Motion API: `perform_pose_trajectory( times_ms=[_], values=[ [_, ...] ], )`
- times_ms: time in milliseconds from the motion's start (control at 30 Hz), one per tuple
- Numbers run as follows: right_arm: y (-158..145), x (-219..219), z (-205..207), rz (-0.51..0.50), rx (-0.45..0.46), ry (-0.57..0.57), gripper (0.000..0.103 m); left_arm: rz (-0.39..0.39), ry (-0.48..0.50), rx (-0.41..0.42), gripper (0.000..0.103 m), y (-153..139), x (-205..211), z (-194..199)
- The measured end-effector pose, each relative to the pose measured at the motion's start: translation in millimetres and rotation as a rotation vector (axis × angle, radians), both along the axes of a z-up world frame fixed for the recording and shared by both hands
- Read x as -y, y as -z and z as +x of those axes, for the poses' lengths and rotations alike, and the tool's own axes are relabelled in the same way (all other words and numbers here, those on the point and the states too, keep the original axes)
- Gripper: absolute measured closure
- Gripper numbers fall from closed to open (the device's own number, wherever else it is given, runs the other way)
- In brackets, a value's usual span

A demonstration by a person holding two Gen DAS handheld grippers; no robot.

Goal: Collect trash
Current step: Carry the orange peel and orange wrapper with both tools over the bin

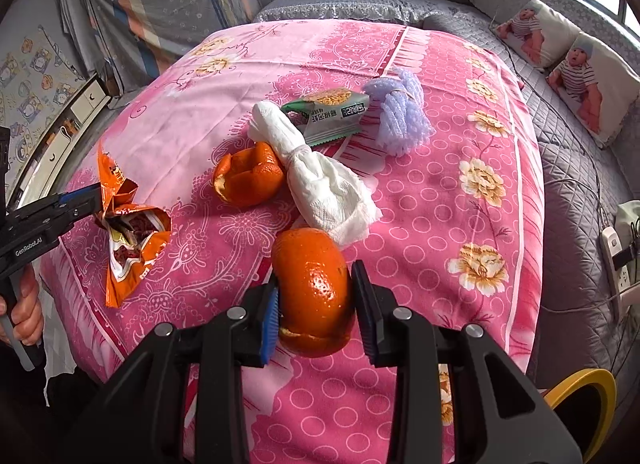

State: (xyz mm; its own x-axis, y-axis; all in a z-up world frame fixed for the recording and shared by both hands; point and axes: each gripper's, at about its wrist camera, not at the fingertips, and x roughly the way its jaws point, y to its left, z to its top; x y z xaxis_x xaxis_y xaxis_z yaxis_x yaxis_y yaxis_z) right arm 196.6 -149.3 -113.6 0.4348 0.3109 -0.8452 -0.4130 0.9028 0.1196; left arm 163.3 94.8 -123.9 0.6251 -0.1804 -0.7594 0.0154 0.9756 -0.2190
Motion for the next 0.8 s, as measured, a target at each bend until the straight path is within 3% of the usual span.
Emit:
perform_pose_trajectory(
  times_ms=[300, 800],
  values=[
    [-2.5, 16.2, -2.0, -0.014, 0.011, 0.018, 0.072, 0.035, 0.045, -0.004, 0.074, -11.3, 29.5, -5.8],
    [-10.8, 61.8, -2.8, -0.032, 0.031, 0.092, 0.072, 0.045, 0.234, 0.005, 0.074, -23.1, 106.8, -1.1]
  ],
)
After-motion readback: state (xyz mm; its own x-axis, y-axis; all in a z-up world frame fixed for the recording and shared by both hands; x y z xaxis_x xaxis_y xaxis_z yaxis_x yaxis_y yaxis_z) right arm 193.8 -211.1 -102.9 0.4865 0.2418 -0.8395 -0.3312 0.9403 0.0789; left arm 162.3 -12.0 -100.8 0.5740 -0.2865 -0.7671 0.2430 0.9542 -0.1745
